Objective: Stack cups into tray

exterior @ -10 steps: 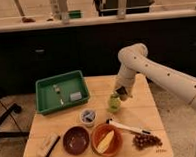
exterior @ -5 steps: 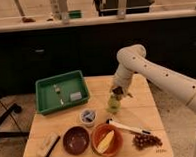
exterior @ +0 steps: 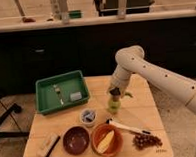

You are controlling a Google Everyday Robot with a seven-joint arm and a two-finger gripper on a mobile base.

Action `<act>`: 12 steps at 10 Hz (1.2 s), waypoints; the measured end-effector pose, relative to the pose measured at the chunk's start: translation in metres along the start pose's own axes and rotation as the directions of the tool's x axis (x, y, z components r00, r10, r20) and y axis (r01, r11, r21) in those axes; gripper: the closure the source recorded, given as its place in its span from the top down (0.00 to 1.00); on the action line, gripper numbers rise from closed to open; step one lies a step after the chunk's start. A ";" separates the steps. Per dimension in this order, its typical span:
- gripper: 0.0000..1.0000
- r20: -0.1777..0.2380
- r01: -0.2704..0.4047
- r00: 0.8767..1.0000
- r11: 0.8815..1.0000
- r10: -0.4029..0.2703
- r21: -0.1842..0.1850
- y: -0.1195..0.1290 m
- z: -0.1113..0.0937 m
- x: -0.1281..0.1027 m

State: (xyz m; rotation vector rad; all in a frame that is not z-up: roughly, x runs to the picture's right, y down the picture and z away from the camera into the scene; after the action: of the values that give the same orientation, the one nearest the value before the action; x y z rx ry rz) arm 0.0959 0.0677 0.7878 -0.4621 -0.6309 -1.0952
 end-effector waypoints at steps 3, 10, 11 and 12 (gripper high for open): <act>0.03 0.013 0.002 1.000 1.000 -0.002 0.006 -0.007 0.002 -0.007; 0.03 0.029 -0.021 0.999 0.999 0.020 0.024 -0.009 0.006 -0.023; 0.03 0.030 -0.026 0.999 0.999 0.025 0.026 -0.008 0.006 -0.024; 0.03 0.029 -0.030 0.999 0.999 0.029 0.027 -0.007 0.007 -0.024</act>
State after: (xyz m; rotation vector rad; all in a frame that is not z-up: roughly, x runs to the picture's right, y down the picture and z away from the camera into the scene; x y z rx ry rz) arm 0.0802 0.0856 0.7771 -0.4630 -0.6619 -1.0523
